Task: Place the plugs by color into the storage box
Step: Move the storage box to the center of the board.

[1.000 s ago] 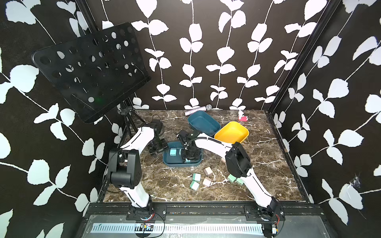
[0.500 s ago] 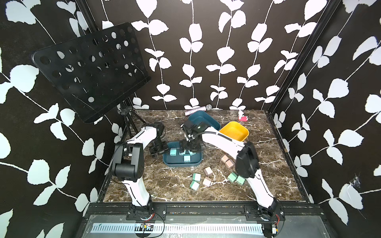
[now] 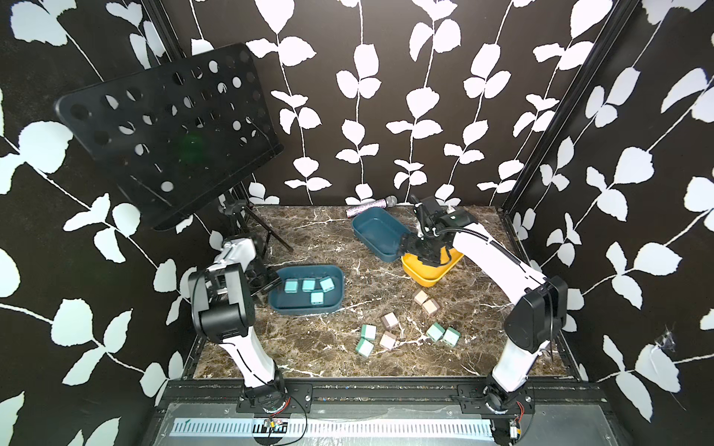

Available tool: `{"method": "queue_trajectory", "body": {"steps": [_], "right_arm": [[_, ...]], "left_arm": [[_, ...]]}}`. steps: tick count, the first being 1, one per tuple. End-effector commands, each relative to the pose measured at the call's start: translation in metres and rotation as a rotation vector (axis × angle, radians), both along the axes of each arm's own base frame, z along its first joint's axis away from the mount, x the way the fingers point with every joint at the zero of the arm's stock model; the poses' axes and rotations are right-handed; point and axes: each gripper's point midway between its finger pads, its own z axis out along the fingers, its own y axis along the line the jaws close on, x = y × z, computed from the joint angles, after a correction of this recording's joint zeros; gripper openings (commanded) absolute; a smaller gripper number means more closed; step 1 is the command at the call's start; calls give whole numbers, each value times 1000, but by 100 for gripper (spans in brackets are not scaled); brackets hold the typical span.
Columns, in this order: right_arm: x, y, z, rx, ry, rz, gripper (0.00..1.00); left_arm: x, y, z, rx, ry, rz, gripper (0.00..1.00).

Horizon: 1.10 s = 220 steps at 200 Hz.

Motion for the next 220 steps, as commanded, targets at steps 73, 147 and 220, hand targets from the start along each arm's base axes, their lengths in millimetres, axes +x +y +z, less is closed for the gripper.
{"method": "queue_trajectory", "body": {"steps": [73, 147, 220], "right_arm": [[33, -16, -34, -56, 60, -1, 88], [73, -17, -73, -49, 124, 8, 84], [24, -39, -118, -87, 270, 13, 57]], "left_arm": [[27, -62, 83, -75, -237, -120, 67], [-5, -79, 61, -128, -206, -128, 68], [9, -88, 53, -164, -200, -137, 68]]}}
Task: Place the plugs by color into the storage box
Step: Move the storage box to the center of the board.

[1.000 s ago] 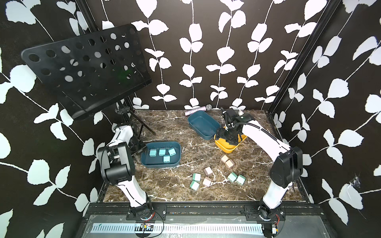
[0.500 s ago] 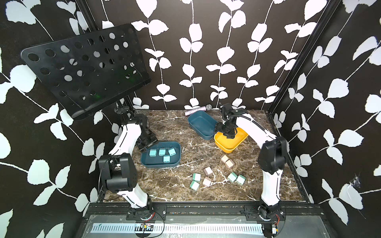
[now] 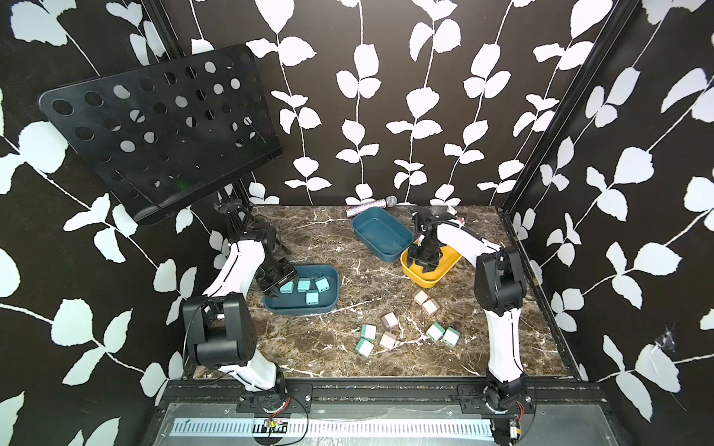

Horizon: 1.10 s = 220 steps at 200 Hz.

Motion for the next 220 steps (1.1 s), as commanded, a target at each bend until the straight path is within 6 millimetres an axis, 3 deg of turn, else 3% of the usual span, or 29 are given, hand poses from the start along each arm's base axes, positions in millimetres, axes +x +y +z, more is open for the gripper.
{"method": "queue_trajectory", "body": {"steps": [1, 23, 73, 101, 125, 148, 164, 177, 202, 220], "right_arm": [[-18, -12, 10, -10, 11, 8, 57], [-39, -43, 10, -53, 44, -10, 57], [-73, -141, 22, -210, 94, -161, 63], [-81, -175, 25, -246, 109, -225, 64], [-84, -185, 35, -228, 76, -279, 63], [-70, -162, 61, -136, -55, -294, 63], [-64, -127, 83, -87, -138, -226, 63], [-71, -88, 96, -67, -155, -116, 65], [-101, -16, 95, -28, -125, 90, 68], [-117, 19, 82, -34, -119, 218, 71]], "left_arm": [[8, -6, 2, -19, -14, -11, 68], [15, -10, 2, -22, -15, -22, 68], [19, -21, -7, -34, -2, -37, 68], [19, -25, -9, -39, -5, -46, 68], [19, -25, -9, -36, -2, -54, 68], [17, -24, -8, -30, -4, -61, 68], [16, -24, -8, -29, -3, -61, 68], [16, -24, -7, -28, -4, -58, 68], [17, -25, -7, -33, -8, -49, 68], [18, -27, -7, -41, -9, -43, 68]]}}
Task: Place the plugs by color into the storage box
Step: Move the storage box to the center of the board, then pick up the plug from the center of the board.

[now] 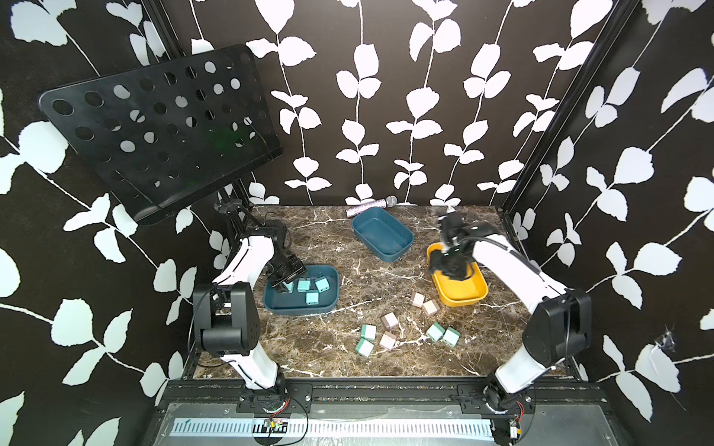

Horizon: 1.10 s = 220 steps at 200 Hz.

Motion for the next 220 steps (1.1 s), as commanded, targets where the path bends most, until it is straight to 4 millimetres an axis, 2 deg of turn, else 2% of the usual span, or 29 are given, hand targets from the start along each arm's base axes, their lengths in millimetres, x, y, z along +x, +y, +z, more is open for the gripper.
{"method": "queue_trajectory", "body": {"steps": [1, 25, 38, 70, 109, 130, 176, 217, 220], "right_arm": [[-33, 32, -20, -33, 90, 118, 71], [-52, 59, -38, -87, 145, 282, 74], [-58, 63, -43, -163, 149, 374, 77], [-57, 50, -56, -324, 136, 477, 84], [-37, 22, -64, -517, 51, 573, 92], [-29, 16, -71, -572, 4, 638, 94], [-22, 22, -89, -512, -19, 702, 95], [-15, 35, -103, -360, -36, 729, 93], [-20, 30, -110, -365, -17, 738, 93]], "left_arm": [[-1, -3, 4, -7, -5, 8, 68], [-3, -1, 7, 4, -5, 10, 68], [-5, -1, 7, 11, -3, 9, 68], [-12, -1, 5, 9, 4, 18, 69], [-21, -1, 1, 7, 16, 29, 69], [-25, 0, -1, 12, 26, 27, 69], [-31, 1, -5, 19, 43, 24, 69], [-32, 2, -3, 24, 44, 18, 69], [-32, 2, -2, 26, 45, 18, 69]]}}
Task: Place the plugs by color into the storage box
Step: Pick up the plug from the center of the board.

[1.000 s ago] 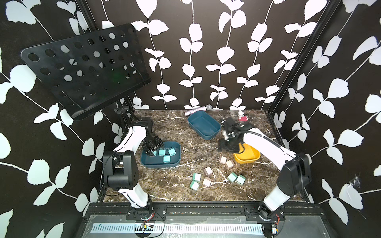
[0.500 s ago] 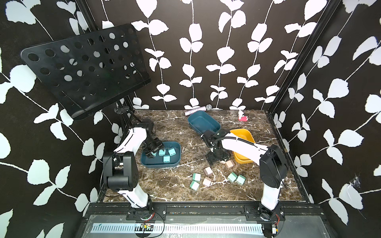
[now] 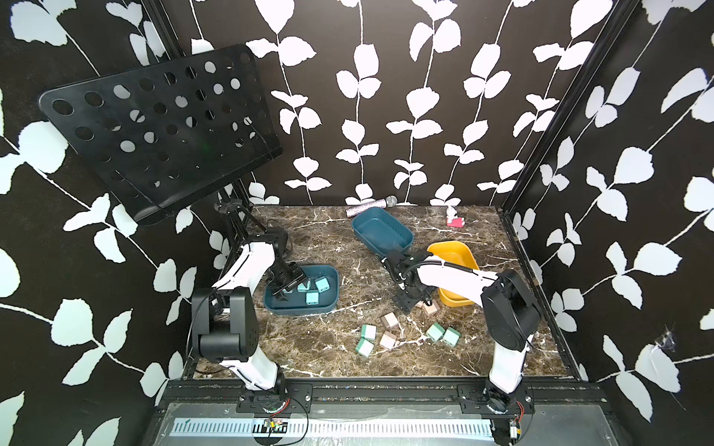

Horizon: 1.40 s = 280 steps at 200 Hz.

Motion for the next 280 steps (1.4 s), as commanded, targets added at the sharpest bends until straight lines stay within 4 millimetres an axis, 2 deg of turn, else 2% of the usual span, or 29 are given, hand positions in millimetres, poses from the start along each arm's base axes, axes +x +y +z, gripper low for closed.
{"method": "queue_trajectory", "body": {"steps": [1, 76, 164, 229, 280], "right_arm": [[1, 6, -9, 80, 25, 54, 93], [14, -9, -26, 69, 60, 67, 90], [21, -17, -40, 147, 108, -13, 85], [17, -2, -39, 277, 133, -113, 69], [12, 14, -33, 391, 118, -288, 65]], "left_arm": [[-9, 3, 9, 17, -2, -7, 69], [-24, 4, 7, 21, 16, -6, 69], [-21, 4, 8, 24, 14, -16, 69], [-22, 4, 7, 26, 18, -24, 69], [-20, 4, 3, 24, 21, -18, 69]]}}
